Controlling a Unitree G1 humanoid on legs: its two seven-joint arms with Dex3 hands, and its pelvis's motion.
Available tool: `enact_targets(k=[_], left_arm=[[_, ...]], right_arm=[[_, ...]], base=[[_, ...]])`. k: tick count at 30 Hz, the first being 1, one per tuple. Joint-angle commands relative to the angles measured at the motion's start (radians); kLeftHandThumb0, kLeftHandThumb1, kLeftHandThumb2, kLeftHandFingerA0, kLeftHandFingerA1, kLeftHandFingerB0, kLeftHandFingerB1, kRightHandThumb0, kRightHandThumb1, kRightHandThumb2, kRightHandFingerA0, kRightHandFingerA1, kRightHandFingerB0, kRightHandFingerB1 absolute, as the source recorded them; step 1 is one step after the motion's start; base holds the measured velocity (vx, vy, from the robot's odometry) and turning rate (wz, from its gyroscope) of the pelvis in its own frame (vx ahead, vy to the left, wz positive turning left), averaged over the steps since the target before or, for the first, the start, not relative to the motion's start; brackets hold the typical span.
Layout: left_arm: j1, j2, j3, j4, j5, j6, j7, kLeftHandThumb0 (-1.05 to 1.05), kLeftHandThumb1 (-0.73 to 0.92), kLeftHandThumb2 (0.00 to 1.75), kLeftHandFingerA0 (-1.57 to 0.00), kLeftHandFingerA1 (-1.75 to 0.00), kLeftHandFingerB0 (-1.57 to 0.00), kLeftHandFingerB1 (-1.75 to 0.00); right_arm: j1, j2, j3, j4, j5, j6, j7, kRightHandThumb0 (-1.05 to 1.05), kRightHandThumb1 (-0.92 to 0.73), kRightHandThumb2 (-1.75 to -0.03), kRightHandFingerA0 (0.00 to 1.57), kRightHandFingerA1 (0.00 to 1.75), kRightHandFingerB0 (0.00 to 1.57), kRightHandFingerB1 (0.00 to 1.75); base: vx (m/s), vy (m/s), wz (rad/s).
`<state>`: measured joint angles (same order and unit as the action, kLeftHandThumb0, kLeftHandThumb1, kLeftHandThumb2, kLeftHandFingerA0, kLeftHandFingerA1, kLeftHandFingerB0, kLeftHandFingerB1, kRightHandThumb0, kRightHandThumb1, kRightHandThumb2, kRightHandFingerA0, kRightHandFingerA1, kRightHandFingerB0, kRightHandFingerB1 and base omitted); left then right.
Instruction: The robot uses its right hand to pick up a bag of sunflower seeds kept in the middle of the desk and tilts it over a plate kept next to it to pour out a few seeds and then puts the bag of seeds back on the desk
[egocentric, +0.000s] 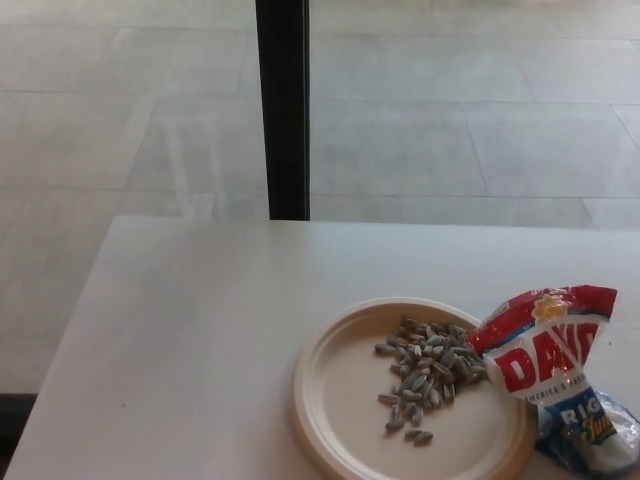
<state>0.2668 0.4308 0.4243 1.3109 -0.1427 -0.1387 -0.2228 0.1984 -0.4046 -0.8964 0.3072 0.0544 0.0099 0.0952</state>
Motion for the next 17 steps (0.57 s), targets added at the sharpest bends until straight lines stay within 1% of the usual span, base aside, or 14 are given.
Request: enact_targets(k=[1,2,3,4,5,8,9,10,11,12,13,14,15,17], left_arm=[[0.012,-0.005,0.04,0.008,-0.04,-0.015,0.027,-1.0,0.92,0.68,-0.59,-0.67,-0.46,-0.42],[0.012,-0.005,0.04,0.009,-0.039,-0.014,0.028,-0.99,0.92,0.68,-0.59,-0.65,-0.46,-0.42],[0.011,-0.004,0.045,0.009,-0.043,-0.011,0.027,-0.98,0.92,0.67,-0.59,-0.64,-0.47,-0.42],[0.01,-0.004,0.051,0.009,-0.048,-0.008,0.023,-0.98,0.92,0.68,-0.59,-0.65,-0.46,-0.42],[0.011,-0.006,0.051,0.009,-0.047,-0.016,0.011,-0.98,0.92,0.69,-0.59,-0.64,-0.43,-0.41],[0.02,-0.001,0.056,0.008,-0.048,-0.023,-0.004,-1.05,0.91,0.67,-0.58,-0.62,-0.43,-0.4],[0.021,-0.001,0.056,0.007,-0.046,-0.025,-0.004,-1.05,0.91,0.67,-0.58,-0.62,-0.43,-0.4],[0.021,0.002,0.049,0.006,-0.036,-0.029,0.003,-1.05,0.92,0.7,-0.56,-0.59,-0.41,-0.39],[0.021,0.007,0.044,0.006,-0.028,-0.031,0.002,-1.05,0.92,0.7,-0.56,-0.59,-0.41,-0.39],[0.018,0.008,0.043,0.007,-0.026,-0.027,0.004,-0.98,0.73,1.19,-0.53,-0.67,-0.29,-0.48],[0.014,0.009,0.042,0.009,-0.024,-0.021,0.007,-0.98,0.73,1.19,-0.53,-0.67,-0.29,-0.48],[0.014,0.009,0.045,0.009,-0.026,-0.018,0.006,-1.01,0.92,0.71,-0.59,-0.67,-0.38,-0.39],[0.009,0.009,0.049,0.009,-0.031,-0.006,0.007,-0.98,0.92,0.7,-0.62,-0.75,-0.38,-0.38],[0.004,0.009,0.05,0.01,-0.032,0.004,0.01,-0.98,0.92,0.7,-0.62,-0.75,-0.38,-0.38]], right_arm=[[-0.097,0.022,-0.347,0.581,0.377,-0.036,-0.187,-1.05,-0.65,-1.04,0.0,0.57,0.0,0.51],[-0.098,0.023,-0.356,0.599,0.387,-0.028,-0.185,-0.91,-0.9,-0.51,0.0,0.0,0.0,0.09],[-0.097,0.021,-0.359,0.624,0.388,-0.026,-0.177,-1.0,-0.63,-1.04,0.0,0.56,0.0,0.51],[-0.091,0.017,-0.358,0.649,0.383,-0.025,-0.169,-0.9,-0.84,-0.62,0.0,0.27,0.0,0.09],[-0.092,0.014,-0.377,0.673,0.404,-0.023,-0.146,-1.02,-0.61,-1.03,0.0,0.6,0.0,0.49],[-0.081,0.015,-0.38,0.707,0.409,-0.025,-0.093,-1.01,-0.6,-1.06,0.0,0.68,0.0,0.59],[-0.073,0.017,-0.375,0.723,0.402,-0.031,-0.068,-1.01,-0.6,-1.06,0.0,0.68,0.0,0.59],[-0.059,0.024,-0.353,0.735,0.382,-0.031,-0.034,-0.98,-0.8,-0.64,0.0,0.51,0.0,0.51],[-0.051,0.02,-0.328,0.765,0.358,-0.024,-0.006,-0.98,-0.8,-0.64,0.0,0.51,0.0,0.51],[-0.044,0.018,-0.307,0.786,0.34,-0.027,0.02,-1.03,-0.58,-1.06,0.0,0.6,0.0,0.54],[-0.032,0.019,-0.275,0.808,0.312,-0.027,0.055,-1.03,-0.58,-1.06,0.0,0.6,0.0,0.54],[-0.026,0.021,-0.257,0.814,0.295,-0.035,0.057,-1.05,-0.59,-1.06,0.0,0.65,0.0,0.56],[-0.007,0.033,-0.202,0.818,0.245,-0.051,0.072,-0.96,-0.54,-1.02,0.0,0.65,0.0,0.55],[0.005,0.04,-0.157,0.828,0.209,-0.065,0.094,-0.96,-0.54,-1.02,0.0,0.65,0.0,0.55]], base=[[0.0,0.0,0.0],[0.0,0.0,0.0],[0.0,0.0,0.0],[0.0,0.0,0.0],[0.0,0.0,0.0],[0.0,0.0,0.0],[0.0,0.0,0.0],[0.0,0.0,0.0],[0.0,0.0,0.0],[0.0,0.0,0.0],[0.0,0.0,0.0],[0.0,0.0,0.0],[0.0,0.0,0.0],[0.0,0.0,0.0]])
